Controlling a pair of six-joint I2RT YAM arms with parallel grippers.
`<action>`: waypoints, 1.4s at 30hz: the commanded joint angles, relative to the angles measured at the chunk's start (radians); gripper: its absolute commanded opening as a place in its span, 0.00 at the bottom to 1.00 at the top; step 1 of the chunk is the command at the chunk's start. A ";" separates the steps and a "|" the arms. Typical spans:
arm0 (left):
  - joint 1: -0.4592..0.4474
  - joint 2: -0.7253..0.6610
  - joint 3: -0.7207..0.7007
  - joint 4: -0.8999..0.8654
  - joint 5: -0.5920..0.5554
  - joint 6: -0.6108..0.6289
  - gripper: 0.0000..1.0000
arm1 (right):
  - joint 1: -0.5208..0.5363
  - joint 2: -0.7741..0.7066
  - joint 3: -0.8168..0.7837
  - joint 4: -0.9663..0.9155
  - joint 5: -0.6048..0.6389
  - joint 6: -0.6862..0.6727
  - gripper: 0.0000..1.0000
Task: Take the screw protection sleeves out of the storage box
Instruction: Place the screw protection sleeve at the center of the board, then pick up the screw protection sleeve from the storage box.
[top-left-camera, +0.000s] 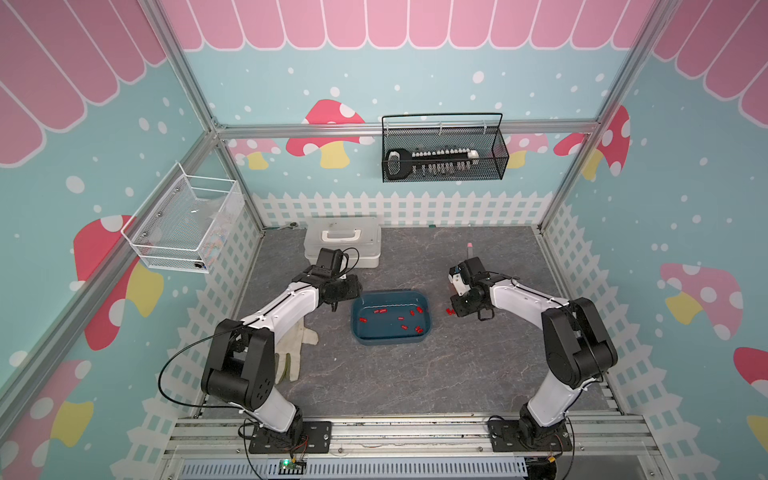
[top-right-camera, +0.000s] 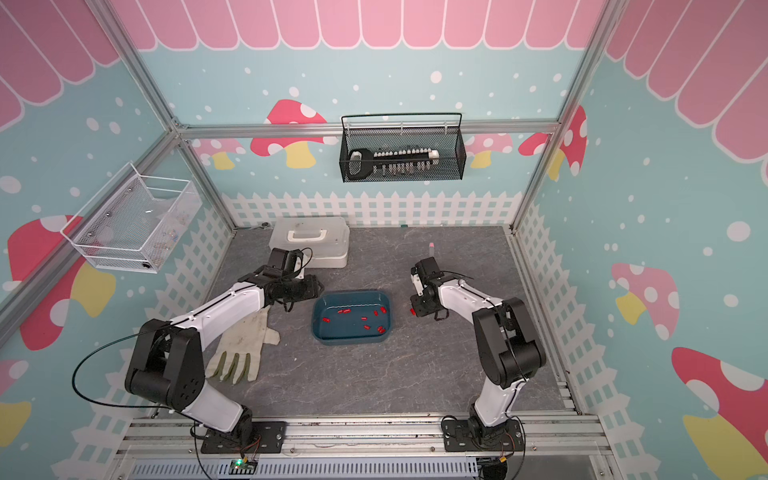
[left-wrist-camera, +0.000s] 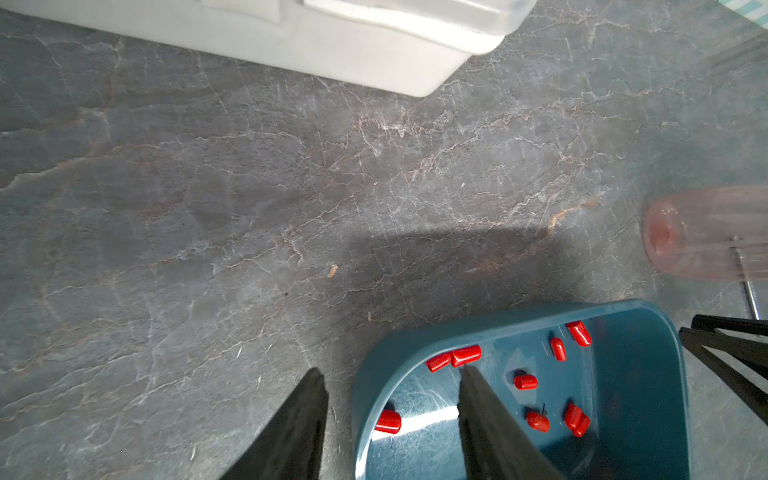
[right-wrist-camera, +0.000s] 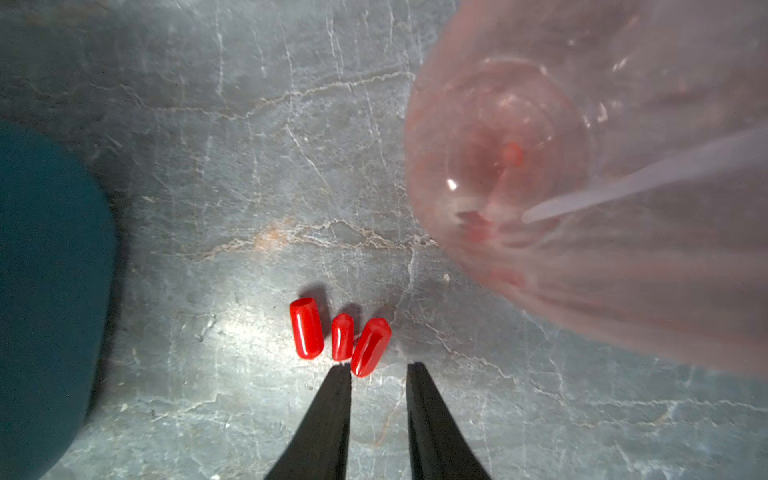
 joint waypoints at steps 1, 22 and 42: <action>0.003 0.005 0.006 0.003 -0.004 0.004 0.53 | -0.006 -0.052 0.012 -0.026 -0.019 0.011 0.29; 0.000 0.005 0.006 0.002 -0.011 0.005 0.53 | 0.171 -0.187 0.082 -0.034 -0.072 -0.002 0.31; -0.001 0.003 0.005 0.001 -0.012 0.005 0.53 | 0.391 0.171 0.424 -0.055 -0.091 0.022 0.30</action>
